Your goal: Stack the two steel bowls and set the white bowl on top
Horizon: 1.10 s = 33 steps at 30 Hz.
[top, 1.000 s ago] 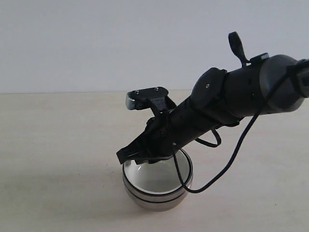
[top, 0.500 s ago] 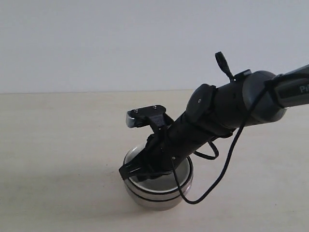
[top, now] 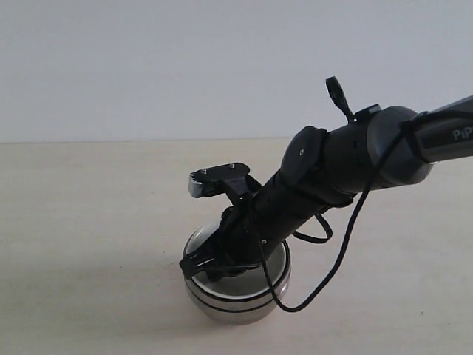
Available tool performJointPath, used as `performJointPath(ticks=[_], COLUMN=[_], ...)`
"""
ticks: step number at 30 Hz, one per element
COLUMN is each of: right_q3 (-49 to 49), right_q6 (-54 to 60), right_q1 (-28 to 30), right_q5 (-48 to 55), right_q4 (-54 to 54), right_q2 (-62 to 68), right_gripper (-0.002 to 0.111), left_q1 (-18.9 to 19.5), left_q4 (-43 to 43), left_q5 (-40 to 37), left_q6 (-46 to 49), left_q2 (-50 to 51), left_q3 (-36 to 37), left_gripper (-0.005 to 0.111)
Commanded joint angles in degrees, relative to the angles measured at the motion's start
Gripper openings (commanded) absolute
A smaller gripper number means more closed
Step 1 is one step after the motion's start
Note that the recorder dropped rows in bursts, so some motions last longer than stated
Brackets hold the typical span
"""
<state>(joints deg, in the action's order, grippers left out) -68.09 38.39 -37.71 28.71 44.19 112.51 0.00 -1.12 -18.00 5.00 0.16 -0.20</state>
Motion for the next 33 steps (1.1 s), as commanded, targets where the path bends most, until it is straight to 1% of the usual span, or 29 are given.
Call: performJointPath(ticks=[1, 5, 8, 14, 17, 24, 33], right_q3=[-2.9, -5.24, -6.36, -6.62, -6.62, -6.62, -6.62], right_q6=[-0.66, -3.57, -7.85, -22.09, -26.62, -27.63, -27.63], right_q1=[-0.04, -0.04, 0.07, 0.07, 0.07, 0.07, 0.07], right_q5=[3.12, 4.92, 5.94, 9.61, 11.72, 12.08, 16.87], right_q4=[-1.86, -6.83, -12.59, -28.06, -33.13, -34.05, -35.29], right_q2=[-0.03, -0.03, -0.03, -0.03, -0.03, -0.03, -0.03], right_gripper=[0.0, 0.0, 0.0, 0.0, 0.0, 0.0, 0.0], left_q1=[0.06, 0.06, 0.06, 0.06, 0.06, 0.06, 0.06], left_q4=[0.11, 0.11, 0.11, 0.11, 0.11, 0.11, 0.11], left_q5=[-0.12, -0.12, -0.12, -0.12, -0.12, -0.12, -0.12], left_q6=[-0.48, -0.48, -0.48, -0.48, -0.48, -0.48, -0.48], left_q2=[-0.16, -0.16, -0.16, -0.16, -0.16, -0.16, -0.16], left_q3=[0.2, 0.2, 0.2, 0.2, 0.2, 0.2, 0.2], left_gripper=[0.004, 0.004, 0.004, 0.004, 0.004, 0.004, 0.004])
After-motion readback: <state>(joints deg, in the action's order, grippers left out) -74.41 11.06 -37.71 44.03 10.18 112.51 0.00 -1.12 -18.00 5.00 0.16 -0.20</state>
